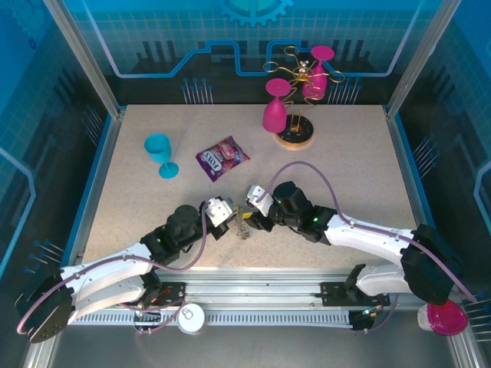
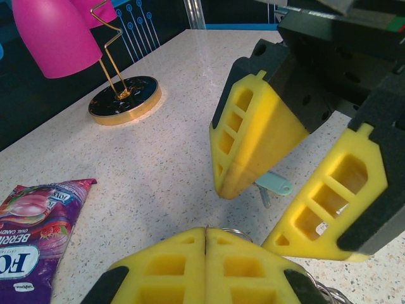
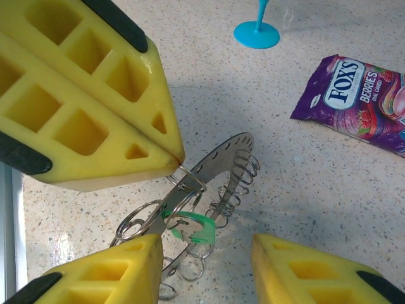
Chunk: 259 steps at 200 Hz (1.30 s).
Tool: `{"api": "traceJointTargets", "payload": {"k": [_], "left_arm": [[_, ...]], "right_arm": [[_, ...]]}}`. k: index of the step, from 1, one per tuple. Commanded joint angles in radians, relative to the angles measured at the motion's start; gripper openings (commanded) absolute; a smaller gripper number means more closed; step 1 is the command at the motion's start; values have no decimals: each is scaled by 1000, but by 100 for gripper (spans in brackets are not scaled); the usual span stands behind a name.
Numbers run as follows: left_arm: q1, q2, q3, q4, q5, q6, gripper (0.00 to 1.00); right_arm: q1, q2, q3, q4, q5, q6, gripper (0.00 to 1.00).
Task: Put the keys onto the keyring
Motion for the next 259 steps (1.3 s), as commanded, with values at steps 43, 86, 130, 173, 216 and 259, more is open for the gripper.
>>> {"api": "traceJointTargets", "payload": {"k": [43,86,130,173,216,259], "left_arm": [[-6,9,0,68,-3,-13,0],[-6,13,0,73,0,-13,0],[-7,16,1,72,1,-13,0],[-7,24,4,80,2,-14,0],[-6,33,5,86,-8,-15,0],[-7,51,10,99,-9,-19,0]], "right_arm": [[17,22,43,48,7,-3,40],[17,27,49,54,6,-8,37],[17,32,54,54,0,-13,33],[19,39,60,51,-16,-18,23],[20,42,62,49,-36,-23,5],[27,51,68,49,-61,-31,0]]}}
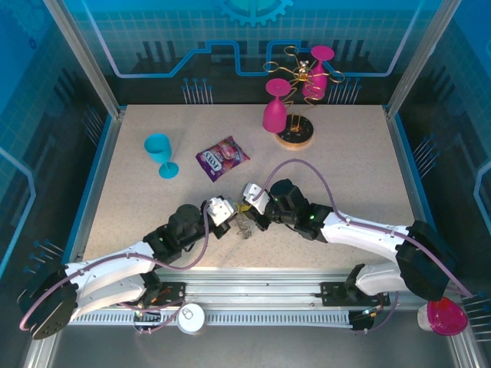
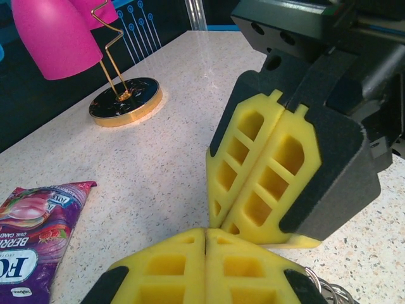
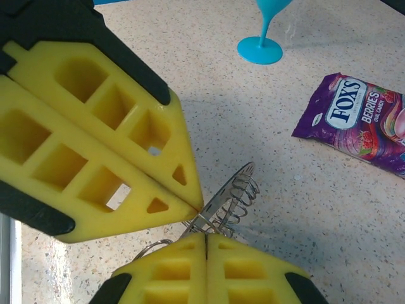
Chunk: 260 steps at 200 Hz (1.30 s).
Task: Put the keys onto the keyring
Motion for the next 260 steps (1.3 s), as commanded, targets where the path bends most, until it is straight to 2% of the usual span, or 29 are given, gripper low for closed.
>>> {"api": "traceJointTargets", "payload": {"k": [1,68,128,184,198,212,234,260], "left_arm": [[-7,10,10,51,-7,-18,0],[-6,27,10,68,-25,-18,0],[-6,20,3,75,-21,-19,0],[-7,20,-2,81,-17,-20,0],[-6,20,-2,86,-16,-20,0],[-7,18,-4,94,-15,-19,0],[-5,19,-10,112,-13,-19,0],[-5,17,-23,143,-4,-22,0]], "right_arm": [[21,14,35,23,-49,-12,0],[31,16,41,22,-108,-7,0],[24,-14,32,-7,-24,-9,0],[10,-42,19,-13,-56,-3,0],[9,-40,18,-11,-72,2,6],[9,-41,18,-13,-88,7,22],[-11,-71,9,-21,-140,19,37],[-105,-159,-8,-65,-228,31,41]]}}
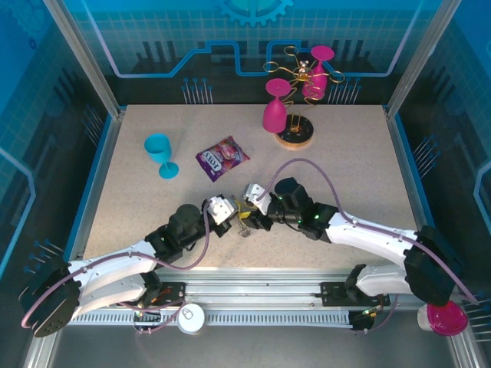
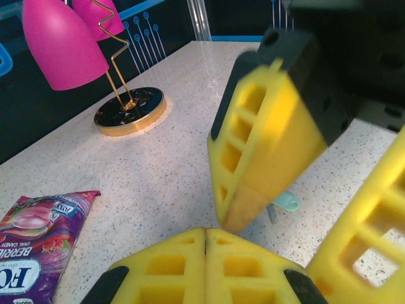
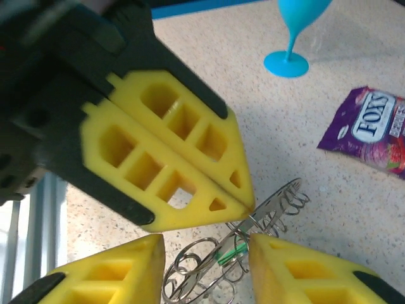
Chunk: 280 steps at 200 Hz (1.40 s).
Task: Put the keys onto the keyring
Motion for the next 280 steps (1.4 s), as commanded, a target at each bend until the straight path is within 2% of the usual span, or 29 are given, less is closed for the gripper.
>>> {"api": "traceJointTargets", "payload": {"k": [1,24,45,83,133,184,235,280], "left_arm": [[-4,-5,-19,84,4,-22,0],[-4,-12,-41,145,28,-21,0],[-3,-13,-66,232,76,-20,0],[3,-6,-86,317,149,-30,0],[16,-6,-92,337,192,-42,0],[22,3,-93,350,218,-50,0],[25,8,-89,350,222,-53,0],[26,15,-84,343,216,-46,0]], "right_arm": [[-78,-93,-12,-24,-107,13,41],[-217,-139,-10,-60,-185,9,37],[-288,-104,20,-92,-265,-52,34],[-303,22,70,-41,-463,-140,33],[-297,101,87,-1,-587,-223,33],[-259,122,97,-15,-599,-256,32],[-240,127,106,-64,-597,-299,25],[-235,110,106,-103,-564,-324,30]]}}
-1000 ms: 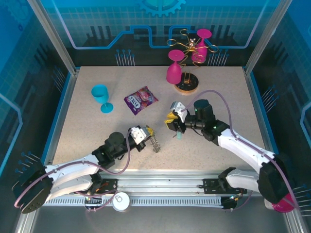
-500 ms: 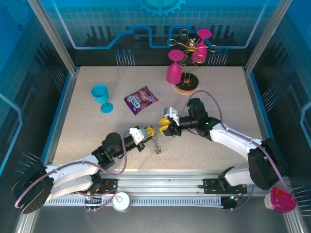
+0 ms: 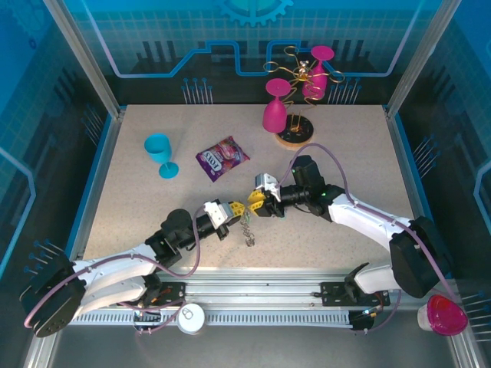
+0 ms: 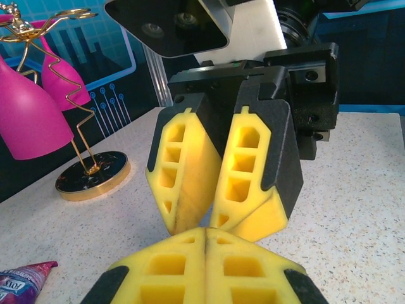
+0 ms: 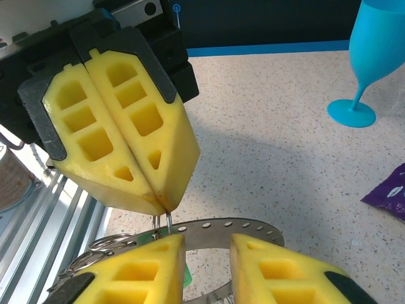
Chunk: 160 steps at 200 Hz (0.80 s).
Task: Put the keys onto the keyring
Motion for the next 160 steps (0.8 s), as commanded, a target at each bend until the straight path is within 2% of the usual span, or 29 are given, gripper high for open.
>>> {"api": "traceJointTargets", "payload": {"k": [1,39,80,105,119,130,141,160], "left_arm": [[7,5,-3,58,19,-19,0],[6,7,0,55,31,-19,0],[7,-1,1,29,10,-22,0],[7,-25,8,-26,-90,-59,0],[6,-51,22,-111,-233,-156,0],[6,-108,44,-269,-342,-274,17],[5,-186,66,-450,-457,-410,30],[8,-317,102,-763,-693,-666,62]], "right_arm": [[20,-10,24,-41,2,-37,30],[11,-21,30,-83,258,1,33],[5,-30,3,-38,295,67,31],[3,-38,-8,-55,371,131,33],[7,-48,3,-101,416,232,33],[22,-62,14,-168,437,303,34],[49,-90,9,-228,471,328,35],[87,-129,-33,-238,460,372,39]]}}
